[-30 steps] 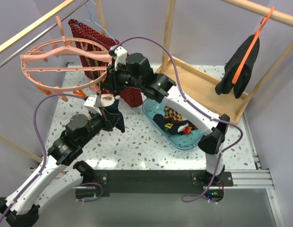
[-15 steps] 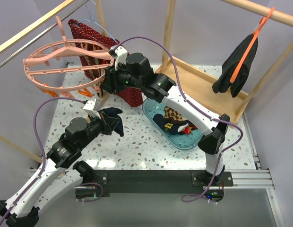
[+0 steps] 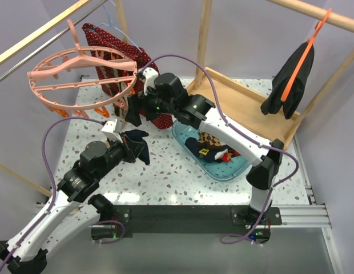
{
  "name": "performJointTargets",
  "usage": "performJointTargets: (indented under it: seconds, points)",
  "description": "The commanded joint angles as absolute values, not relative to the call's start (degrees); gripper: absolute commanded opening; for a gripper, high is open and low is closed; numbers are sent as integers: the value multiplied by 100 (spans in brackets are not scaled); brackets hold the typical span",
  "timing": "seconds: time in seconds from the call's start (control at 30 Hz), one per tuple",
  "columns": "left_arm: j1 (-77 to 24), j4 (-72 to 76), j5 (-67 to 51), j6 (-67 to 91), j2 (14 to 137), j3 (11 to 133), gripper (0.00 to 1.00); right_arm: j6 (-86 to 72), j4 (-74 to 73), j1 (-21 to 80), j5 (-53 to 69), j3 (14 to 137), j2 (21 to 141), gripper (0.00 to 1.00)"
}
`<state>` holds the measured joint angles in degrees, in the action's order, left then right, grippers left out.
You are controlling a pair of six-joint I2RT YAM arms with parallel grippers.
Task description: Remove the socks clipped to the hanger
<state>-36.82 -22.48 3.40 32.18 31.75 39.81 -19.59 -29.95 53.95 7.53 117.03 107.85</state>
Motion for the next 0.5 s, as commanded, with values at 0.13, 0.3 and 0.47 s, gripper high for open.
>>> performJointTargets:
  seconds: [0.13,0.3,0.47]
  points:
    - [-3674,-2259,317,3199,3234,4060,0,-2090,-3199,5221,1016,10662,9344,99]
    - [-3674,-2285,211,3164,3252,4113,0,-2364,-2420,4799,2555,9617,8772,97]
    - [-3674,-2233,26,3164,3261,4140,0,-2241,-1943,4772,3759,9088,8613,88]
